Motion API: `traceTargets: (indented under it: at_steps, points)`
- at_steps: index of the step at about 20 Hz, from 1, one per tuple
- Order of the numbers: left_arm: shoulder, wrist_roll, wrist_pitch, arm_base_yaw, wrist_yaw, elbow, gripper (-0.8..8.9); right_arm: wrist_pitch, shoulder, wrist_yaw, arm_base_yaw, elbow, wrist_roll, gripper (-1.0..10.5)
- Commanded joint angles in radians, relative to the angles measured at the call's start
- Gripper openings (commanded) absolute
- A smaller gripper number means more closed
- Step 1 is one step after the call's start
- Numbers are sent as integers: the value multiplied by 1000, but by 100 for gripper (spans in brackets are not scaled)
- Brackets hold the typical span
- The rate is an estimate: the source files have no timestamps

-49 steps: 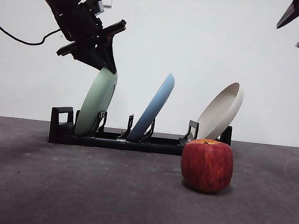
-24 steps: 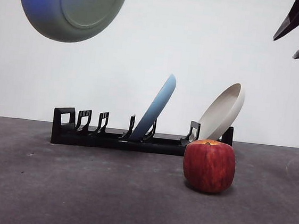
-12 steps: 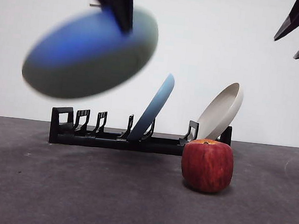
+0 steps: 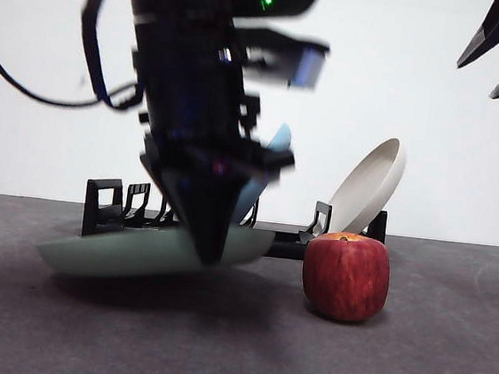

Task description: Take the green plate from the plate rack,put the plate on the table,take the apple from the table,put the apple in the plate

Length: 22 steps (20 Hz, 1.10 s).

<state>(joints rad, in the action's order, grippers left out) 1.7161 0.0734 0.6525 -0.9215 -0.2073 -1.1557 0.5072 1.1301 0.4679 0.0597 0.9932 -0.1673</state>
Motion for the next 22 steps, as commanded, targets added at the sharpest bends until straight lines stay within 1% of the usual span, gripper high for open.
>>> traceTargets:
  at_steps: [1,2,3,4,5,6,7,10,11,12,14,16,18,20,22]
  points:
    - [58,-2,18,-2,72,10,10,-5,4,-2,2,5,8,252]
    - [62,-2,25,-2,99,10,14,-4,4,0,2,5,8,252]
    - [62,-3,28,-3,115,10,100,-4,4,3,3,5,8,253]
    - [61,-13,34,-3,114,10,241,-3,4,5,3,5,8,253]
    - [61,-33,37,-1,108,10,363,-3,4,5,9,5,9,254]
    - [61,-50,38,6,109,10,439,-3,4,3,19,5,13,263]
    - [55,-59,42,11,110,9,440,-1,4,3,31,5,29,295]
    - [-22,-79,36,14,101,9,440,11,4,0,86,6,83,497]
    - [-76,-88,30,14,81,9,440,19,4,-6,115,7,95,523]
    - [-138,-97,20,14,59,9,440,27,4,-25,147,7,112,538]
    - [-286,-107,-8,15,-18,8,440,57,7,-111,221,11,148,539]
    - [-453,-107,-42,25,-106,6,440,92,27,-188,303,24,169,541]
    - [-611,-103,-56,34,-172,-14,439,104,61,-256,374,36,181,541]
    - [-736,-95,-57,42,-244,-54,439,102,113,-296,435,48,185,541]
    - [-834,-80,-56,47,-284,-89,439,101,188,-352,484,63,187,541]
